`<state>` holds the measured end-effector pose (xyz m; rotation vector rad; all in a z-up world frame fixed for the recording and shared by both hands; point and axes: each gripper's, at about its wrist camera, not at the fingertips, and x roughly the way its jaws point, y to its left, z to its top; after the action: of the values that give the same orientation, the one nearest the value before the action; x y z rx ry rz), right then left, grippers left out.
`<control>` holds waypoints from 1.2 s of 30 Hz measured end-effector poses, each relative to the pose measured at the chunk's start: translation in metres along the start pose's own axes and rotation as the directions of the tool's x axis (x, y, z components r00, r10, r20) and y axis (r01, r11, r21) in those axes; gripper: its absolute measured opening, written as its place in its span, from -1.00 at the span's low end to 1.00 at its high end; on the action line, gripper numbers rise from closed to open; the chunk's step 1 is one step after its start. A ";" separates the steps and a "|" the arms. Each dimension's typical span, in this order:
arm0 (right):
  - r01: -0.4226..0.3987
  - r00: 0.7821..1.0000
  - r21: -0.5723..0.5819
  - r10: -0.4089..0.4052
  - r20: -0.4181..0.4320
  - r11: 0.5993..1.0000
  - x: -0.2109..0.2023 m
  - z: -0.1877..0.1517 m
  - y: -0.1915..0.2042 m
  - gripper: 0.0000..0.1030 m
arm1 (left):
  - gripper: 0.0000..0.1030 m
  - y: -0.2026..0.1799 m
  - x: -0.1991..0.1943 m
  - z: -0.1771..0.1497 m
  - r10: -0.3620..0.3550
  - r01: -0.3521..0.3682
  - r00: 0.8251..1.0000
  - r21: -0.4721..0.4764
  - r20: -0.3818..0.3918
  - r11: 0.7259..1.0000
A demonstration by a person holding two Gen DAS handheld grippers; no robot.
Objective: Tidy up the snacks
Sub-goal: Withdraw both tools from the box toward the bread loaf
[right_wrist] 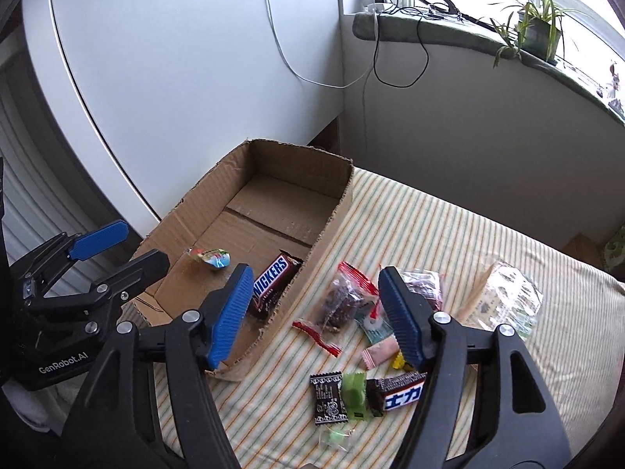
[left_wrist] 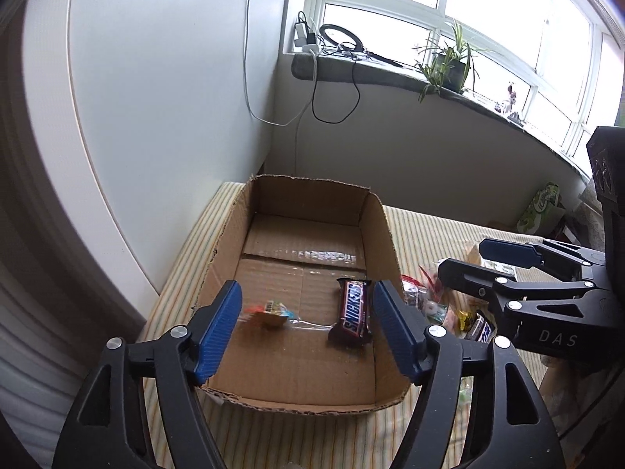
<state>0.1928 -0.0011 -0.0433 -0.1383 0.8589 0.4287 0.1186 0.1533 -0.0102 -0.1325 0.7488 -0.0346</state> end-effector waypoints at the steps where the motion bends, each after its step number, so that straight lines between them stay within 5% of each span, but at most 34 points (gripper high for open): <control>1: 0.003 1.000 0.010 -0.004 0.005 1.000 -0.005 -0.003 -0.006 0.34 | 0.38 -0.002 -0.002 -0.001 -0.004 0.004 1.000 -0.001 0.001 1.000; 13: 0.074 0.996 0.068 -0.077 0.043 0.995 -0.059 -0.065 -0.080 0.34 | 0.39 -0.037 -0.016 -0.040 -0.039 0.041 0.998 0.036 -0.046 0.999; 23: 0.176 0.984 0.111 -0.173 -0.030 0.978 -0.063 -0.105 -0.136 0.34 | 0.39 -0.086 -0.014 -0.074 -0.116 0.123 0.990 0.091 -0.078 0.988; 36: 0.115 0.993 0.206 -0.107 -0.051 0.972 -0.051 -0.107 -0.171 0.34 | 0.32 -0.120 0.008 -0.084 -0.202 0.219 0.968 0.106 -0.147 0.970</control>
<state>0.1599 -0.2027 -0.0836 -0.0004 0.9246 0.2297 0.0693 0.0243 -0.0608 -0.0934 0.8630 -0.2941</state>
